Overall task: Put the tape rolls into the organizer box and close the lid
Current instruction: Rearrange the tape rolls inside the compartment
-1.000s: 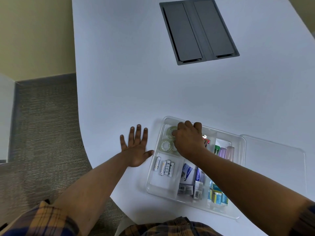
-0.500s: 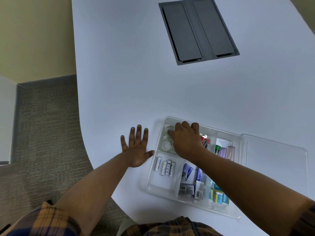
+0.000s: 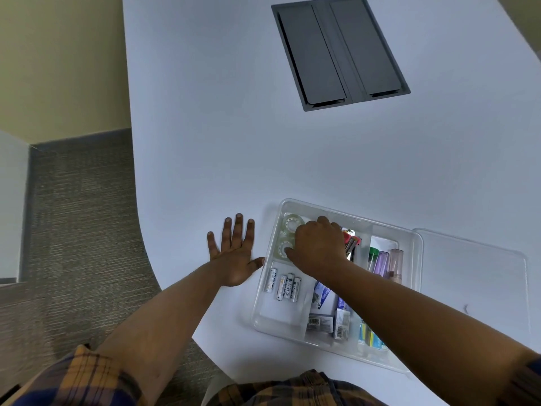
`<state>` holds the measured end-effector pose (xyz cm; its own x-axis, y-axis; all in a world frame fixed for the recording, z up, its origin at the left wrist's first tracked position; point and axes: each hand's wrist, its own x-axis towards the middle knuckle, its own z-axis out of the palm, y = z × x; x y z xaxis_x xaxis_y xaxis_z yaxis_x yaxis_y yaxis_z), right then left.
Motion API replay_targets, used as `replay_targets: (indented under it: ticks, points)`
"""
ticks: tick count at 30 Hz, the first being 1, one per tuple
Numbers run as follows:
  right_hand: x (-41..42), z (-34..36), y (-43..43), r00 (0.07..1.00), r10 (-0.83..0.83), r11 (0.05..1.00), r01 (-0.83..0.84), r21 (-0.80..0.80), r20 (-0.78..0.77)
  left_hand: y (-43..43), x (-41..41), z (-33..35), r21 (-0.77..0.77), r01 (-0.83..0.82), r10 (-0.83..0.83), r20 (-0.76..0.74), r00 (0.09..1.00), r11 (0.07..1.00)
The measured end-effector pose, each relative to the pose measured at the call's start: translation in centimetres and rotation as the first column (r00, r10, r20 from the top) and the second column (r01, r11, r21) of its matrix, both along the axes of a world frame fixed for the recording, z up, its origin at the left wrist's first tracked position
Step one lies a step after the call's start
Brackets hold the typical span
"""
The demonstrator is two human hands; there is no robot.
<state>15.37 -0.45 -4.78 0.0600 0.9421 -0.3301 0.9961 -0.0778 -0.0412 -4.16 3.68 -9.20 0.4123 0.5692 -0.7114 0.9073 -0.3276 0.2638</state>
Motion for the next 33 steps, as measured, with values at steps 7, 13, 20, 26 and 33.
replay_targets:
  ticks: [7,13,20,26,33]
  points:
    - [0.4,0.9,0.5,0.998,-0.064,0.997,0.064,0.047,-0.007,0.0,0.0,-0.1,-0.001,-0.002,0.002,0.004,1.0,1.0]
    - [1.8,1.9,0.4,0.994,0.011,1.0,-0.008,-0.027,0.112,0.0,-0.1,-0.3,-0.002,-0.001,0.001,0.006,1.0,1.0]
    - [1.5,1.9,-0.5,0.998,-0.007,1.0,0.007,0.005,0.056,0.0,-0.1,-0.2,0.002,-0.002,0.002,0.009,1.0,1.0]
    - [1.7,2.0,-1.4,0.996,0.09,0.996,-0.09,-0.018,0.026,-0.1,0.0,-0.2,0.005,-0.001,0.001,0.01,1.0,1.0]
    - [1.2,1.9,-1.5,0.986,0.145,0.984,-0.136,-0.114,0.084,-0.2,0.0,-0.3,0.027,-0.008,0.008,0.007,1.0,1.0]
